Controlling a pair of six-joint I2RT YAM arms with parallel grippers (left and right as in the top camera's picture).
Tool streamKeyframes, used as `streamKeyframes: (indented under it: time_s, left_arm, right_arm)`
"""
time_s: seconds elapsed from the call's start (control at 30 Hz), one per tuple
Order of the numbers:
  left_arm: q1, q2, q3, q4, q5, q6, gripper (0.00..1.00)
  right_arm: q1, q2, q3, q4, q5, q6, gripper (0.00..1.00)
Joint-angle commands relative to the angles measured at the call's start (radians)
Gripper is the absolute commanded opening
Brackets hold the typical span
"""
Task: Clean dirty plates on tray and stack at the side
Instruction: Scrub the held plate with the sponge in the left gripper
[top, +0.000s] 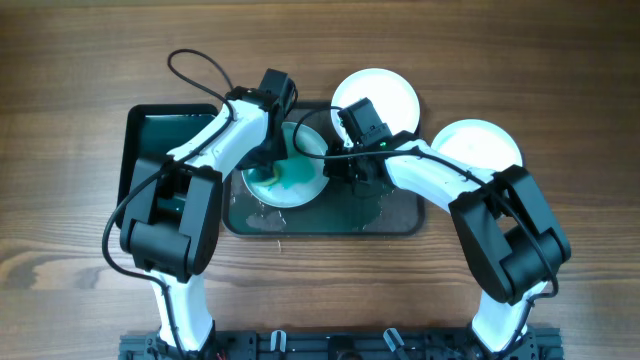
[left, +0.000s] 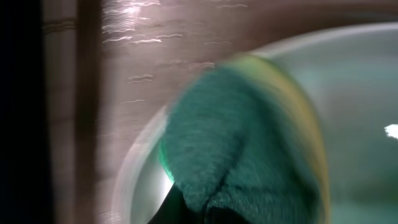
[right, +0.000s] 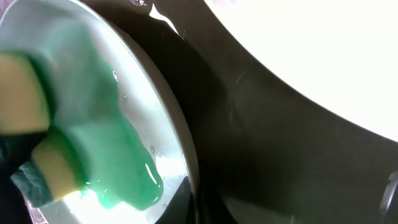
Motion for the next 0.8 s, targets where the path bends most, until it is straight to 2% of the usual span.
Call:
streamKeyframes:
  time_s: [0.0, 0.03, 0.1, 0.27, 0.33, 0.43, 0.5, 0.57, 0.77]
  left_arm:
    - [0.025, 0.022, -0.023, -0.016, -0.2, -0.101, 0.04]
    - [0.025, 0.022, -0.023, -0.013, -0.148, -0.083, 0.04]
    - [0.025, 0.022, -0.023, 0.005, 0.044, 0.044, 0.04]
    - [0.025, 0.022, -0.023, -0.001, 0.688, 0.438, 0.04]
    - [0.025, 0.022, -0.023, -0.005, 0.807, 0.485, 0.04]
    - [0.025, 0.022, -0.023, 0.029, 0.789, 0.48, 0.04]
    - [0.025, 0.022, -0.023, 0.077, 0.703, 0.412, 0.04]
    - [0.025, 0.022, -0.023, 0.129, 0.561, 0.319, 0.04]
    - [0.025, 0.022, -0.023, 0.214, -0.006, 0.004, 0.04]
  right_arm:
    - [-0.003, 0.017, 0.015, -0.005, -0.003, -0.007, 0.04]
    - [-0.003, 0.017, 0.015, -0.005, -0.003, -0.007, 0.05]
    - [-0.003, 0.017, 0.015, -0.006, -0.006, -0.01, 0.04]
    - [-0.003, 0.017, 0.015, -0.005, -0.021, -0.024, 0.04]
    - [-0.003, 0.017, 0.015, -0.006, -0.029, -0.025, 0.04]
    - [-0.003, 0.017, 0.015, -0.01, -0.043, -0.029, 0.04]
    - [-0.003, 0.017, 0.015, -0.014, -0.043, -0.03, 0.04]
    - [-0.003, 0.017, 0.015, -0.016, -0.043, -0.029, 0.04]
    - [-0.003, 0.017, 0.015, -0.017, -0.042, -0.03, 0.04]
